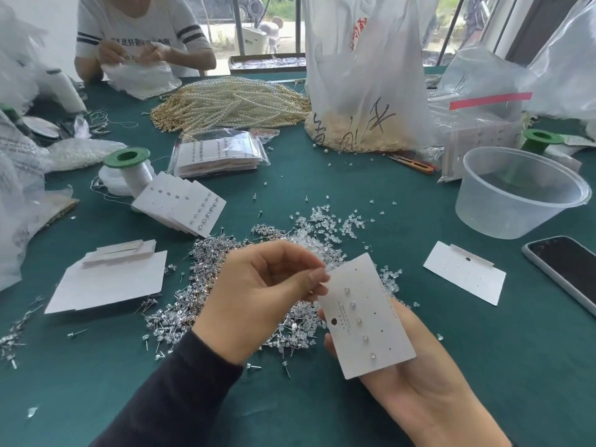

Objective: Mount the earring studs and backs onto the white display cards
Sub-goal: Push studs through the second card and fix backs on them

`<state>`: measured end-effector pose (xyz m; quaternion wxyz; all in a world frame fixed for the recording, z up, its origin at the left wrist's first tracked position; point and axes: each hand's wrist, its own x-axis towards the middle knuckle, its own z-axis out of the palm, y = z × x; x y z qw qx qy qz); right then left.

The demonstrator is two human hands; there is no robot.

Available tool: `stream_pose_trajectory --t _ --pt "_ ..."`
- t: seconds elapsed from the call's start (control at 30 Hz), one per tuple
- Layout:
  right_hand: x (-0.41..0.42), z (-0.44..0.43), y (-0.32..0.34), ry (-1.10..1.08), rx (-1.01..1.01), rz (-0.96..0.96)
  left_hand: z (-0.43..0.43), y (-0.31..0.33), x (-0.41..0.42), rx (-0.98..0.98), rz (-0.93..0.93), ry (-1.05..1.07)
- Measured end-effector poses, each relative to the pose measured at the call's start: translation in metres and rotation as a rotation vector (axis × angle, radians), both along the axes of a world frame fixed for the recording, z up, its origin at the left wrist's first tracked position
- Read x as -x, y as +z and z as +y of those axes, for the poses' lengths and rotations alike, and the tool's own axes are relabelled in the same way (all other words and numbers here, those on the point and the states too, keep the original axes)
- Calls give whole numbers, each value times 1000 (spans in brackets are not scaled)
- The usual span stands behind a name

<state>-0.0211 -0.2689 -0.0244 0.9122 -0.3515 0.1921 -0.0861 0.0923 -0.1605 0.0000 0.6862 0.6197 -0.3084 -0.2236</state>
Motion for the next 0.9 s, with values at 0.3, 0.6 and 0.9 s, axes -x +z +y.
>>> stream_pose_trajectory --t 0.3,0.6,0.9 --pt "1 3 3 20 64 -5 -2 -3 2 -109 -314 0" --pt "1 5 4 28 179 -3 -2 -4 4 -135 -306 18" --pt "-4 13 -2 -409 965 31 -6 -4 14 -181 -369 136"
